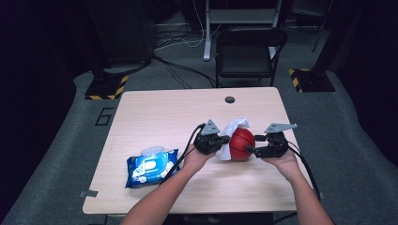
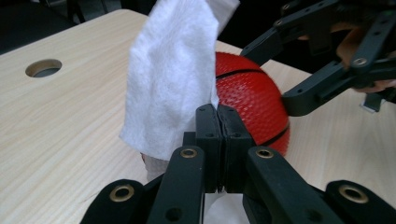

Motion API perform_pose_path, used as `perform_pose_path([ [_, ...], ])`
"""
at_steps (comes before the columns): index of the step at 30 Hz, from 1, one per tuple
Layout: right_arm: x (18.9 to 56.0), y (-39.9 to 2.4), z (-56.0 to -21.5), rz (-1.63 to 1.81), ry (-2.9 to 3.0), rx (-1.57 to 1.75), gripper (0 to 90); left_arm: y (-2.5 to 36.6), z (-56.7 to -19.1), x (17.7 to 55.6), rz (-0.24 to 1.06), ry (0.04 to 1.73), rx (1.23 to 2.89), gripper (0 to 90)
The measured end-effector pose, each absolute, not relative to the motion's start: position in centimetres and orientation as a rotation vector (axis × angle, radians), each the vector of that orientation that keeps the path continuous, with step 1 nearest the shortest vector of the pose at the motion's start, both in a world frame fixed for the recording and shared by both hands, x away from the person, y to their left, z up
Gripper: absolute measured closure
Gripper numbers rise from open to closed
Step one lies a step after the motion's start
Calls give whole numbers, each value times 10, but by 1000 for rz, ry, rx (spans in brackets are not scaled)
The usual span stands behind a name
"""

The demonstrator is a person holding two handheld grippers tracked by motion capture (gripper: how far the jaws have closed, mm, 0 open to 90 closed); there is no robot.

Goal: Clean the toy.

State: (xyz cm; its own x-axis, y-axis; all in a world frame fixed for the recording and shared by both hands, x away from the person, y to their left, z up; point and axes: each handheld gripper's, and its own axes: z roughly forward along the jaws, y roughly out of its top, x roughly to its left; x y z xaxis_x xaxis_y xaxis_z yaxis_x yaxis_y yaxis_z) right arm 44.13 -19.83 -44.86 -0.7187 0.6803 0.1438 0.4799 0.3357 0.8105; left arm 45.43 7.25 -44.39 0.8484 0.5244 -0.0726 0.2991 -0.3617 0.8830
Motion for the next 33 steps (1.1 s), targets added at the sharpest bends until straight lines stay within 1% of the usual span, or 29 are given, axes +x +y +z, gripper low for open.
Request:
perform_pose_path([
  [3,437,-199,-445,1270,2384,1016,282,72,-446,456,279,606,1971,882],
  [9,436,-182,-435,1258,2345,936,211,70,-446,460,262,610,1955,882],
  [10,438,-180,-434,1251,2336,929,200,69,-446,461,240,606,1945,882],
  [14,443,-176,-430,1276,2313,926,196,67,-447,461,227,598,1936,882],
  [16,444,-174,-434,1187,2326,922,198,69,-449,463,226,612,1934,882],
  [17,445,-176,-435,1193,2334,931,194,70,-450,463,213,621,1927,882],
  [20,448,-189,-439,1248,2335,1011,202,71,-457,465,236,650,1957,882],
  [24,446,-207,-445,1316,2319,1076,224,68,-470,468,219,691,1959,882],
  [30,435,-220,-451,1322,2325,1078,230,63,-487,476,208,737,2013,882],
  [33,431,-223,-453,1306,2338,1064,232,60,-497,478,180,751,2042,881],
])
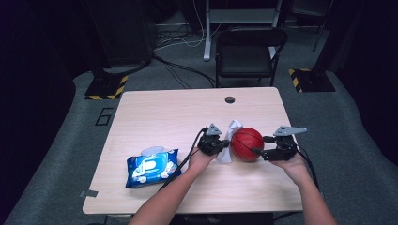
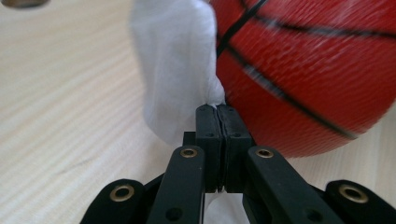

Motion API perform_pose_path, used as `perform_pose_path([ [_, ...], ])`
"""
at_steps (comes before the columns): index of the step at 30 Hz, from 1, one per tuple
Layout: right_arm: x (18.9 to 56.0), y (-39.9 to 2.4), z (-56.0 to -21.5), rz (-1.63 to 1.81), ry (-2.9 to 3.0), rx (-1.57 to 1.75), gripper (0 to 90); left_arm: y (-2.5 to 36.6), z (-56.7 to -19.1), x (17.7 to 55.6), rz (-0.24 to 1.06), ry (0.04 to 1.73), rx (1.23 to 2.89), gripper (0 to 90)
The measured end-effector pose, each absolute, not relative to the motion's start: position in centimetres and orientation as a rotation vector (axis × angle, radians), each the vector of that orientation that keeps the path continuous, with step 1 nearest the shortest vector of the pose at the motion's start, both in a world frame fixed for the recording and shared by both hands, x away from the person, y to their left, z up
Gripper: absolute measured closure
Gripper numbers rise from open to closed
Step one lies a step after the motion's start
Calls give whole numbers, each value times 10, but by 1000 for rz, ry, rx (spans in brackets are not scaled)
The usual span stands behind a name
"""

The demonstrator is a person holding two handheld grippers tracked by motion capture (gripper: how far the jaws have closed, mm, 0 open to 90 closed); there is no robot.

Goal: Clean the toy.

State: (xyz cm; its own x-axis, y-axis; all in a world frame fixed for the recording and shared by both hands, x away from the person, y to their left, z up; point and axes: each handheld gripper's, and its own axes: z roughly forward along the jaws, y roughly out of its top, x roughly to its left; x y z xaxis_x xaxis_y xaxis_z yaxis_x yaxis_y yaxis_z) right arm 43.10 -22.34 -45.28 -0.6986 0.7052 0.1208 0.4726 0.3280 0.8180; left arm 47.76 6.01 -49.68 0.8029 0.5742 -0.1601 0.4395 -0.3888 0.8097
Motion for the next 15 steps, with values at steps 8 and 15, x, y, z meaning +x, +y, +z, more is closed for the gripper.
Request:
perform_pose_path([
  [8,422,-227,-455,1258,2380,1027,241,66,-482,469,186,710,1998,881],
  [15,422,-231,-458,1279,2380,1045,251,63,-462,446,160,621,1902,881],
])
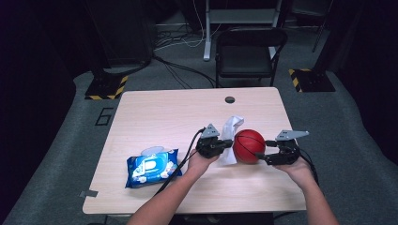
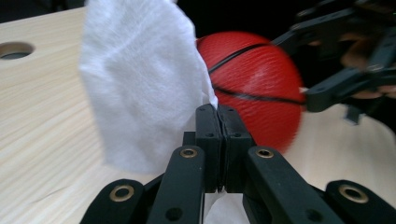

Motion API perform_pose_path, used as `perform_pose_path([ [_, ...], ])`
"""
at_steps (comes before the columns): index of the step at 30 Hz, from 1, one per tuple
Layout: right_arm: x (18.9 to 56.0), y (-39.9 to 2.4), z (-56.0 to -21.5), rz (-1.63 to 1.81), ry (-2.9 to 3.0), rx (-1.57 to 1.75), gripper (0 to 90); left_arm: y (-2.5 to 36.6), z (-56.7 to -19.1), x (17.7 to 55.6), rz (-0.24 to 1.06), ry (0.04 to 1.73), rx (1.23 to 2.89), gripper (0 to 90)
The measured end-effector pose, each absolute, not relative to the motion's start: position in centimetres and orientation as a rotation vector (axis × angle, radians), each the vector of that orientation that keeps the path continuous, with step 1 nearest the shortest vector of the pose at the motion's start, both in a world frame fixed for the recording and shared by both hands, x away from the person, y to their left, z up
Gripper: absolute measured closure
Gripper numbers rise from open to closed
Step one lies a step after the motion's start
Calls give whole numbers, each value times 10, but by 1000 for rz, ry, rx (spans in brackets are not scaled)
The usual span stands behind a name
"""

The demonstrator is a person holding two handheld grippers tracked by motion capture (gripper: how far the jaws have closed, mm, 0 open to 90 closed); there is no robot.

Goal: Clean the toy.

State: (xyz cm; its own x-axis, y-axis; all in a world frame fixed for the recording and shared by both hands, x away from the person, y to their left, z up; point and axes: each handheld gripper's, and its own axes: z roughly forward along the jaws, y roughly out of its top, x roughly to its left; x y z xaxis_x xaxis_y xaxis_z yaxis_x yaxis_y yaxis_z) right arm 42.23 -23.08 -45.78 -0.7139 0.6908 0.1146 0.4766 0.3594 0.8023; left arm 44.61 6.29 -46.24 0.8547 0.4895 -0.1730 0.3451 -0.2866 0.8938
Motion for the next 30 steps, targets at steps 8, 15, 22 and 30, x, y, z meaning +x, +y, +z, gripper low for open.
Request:
perform_pose_path([
  [8,419,-227,-446,1287,2336,987,240,57,-468,450,175,611,1935,881],
  [15,433,-209,-440,1250,2304,982,212,57,-470,453,152,601,1935,882],
  [22,436,-224,-446,1302,2311,1046,229,59,-489,464,159,693,1978,882],
  [30,436,-229,-449,1331,2324,1041,240,53,-512,474,121,748,2045,882],
])
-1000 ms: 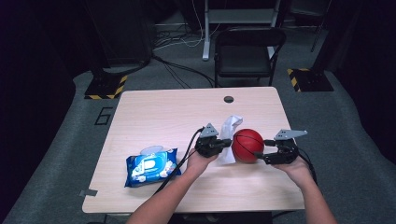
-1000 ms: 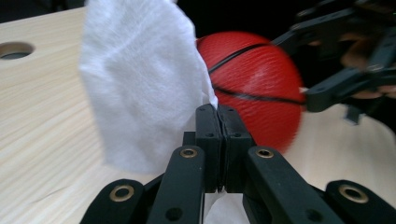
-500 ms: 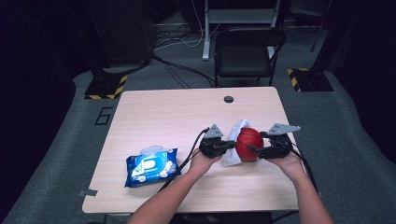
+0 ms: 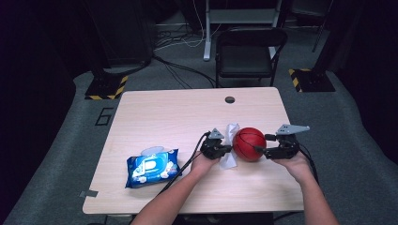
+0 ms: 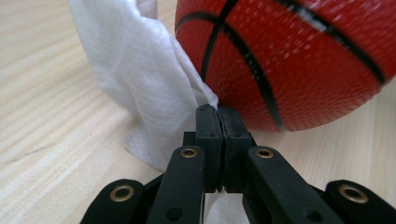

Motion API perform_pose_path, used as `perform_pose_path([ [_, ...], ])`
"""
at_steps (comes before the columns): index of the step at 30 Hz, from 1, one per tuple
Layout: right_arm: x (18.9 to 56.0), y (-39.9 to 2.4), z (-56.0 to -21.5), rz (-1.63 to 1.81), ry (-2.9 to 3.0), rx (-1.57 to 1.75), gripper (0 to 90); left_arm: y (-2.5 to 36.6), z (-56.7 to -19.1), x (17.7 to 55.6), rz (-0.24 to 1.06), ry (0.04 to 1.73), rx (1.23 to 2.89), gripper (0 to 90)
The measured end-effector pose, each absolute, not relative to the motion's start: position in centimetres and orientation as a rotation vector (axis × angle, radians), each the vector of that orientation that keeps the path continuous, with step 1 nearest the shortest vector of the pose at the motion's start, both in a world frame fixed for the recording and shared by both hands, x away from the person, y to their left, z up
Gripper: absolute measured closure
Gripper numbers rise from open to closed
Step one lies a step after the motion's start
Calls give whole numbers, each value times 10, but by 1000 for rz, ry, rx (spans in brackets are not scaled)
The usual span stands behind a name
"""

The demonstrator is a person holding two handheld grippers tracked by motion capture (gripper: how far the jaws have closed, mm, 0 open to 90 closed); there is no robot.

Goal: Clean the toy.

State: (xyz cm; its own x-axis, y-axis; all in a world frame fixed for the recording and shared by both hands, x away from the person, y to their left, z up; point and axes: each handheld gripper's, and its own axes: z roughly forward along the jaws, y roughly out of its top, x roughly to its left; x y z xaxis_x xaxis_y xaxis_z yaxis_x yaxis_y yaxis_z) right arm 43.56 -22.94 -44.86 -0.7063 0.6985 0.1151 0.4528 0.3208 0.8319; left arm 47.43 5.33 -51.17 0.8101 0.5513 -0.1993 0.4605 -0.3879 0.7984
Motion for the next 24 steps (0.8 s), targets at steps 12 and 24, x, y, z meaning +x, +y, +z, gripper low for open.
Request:
perform_pose_path([
  [12,435,-230,-449,1328,2328,1042,255,75,-461,459,218,684,1989,880],
  [24,433,-223,-450,1319,2329,1041,256,124,-417,450,317,676,1979,874],
])
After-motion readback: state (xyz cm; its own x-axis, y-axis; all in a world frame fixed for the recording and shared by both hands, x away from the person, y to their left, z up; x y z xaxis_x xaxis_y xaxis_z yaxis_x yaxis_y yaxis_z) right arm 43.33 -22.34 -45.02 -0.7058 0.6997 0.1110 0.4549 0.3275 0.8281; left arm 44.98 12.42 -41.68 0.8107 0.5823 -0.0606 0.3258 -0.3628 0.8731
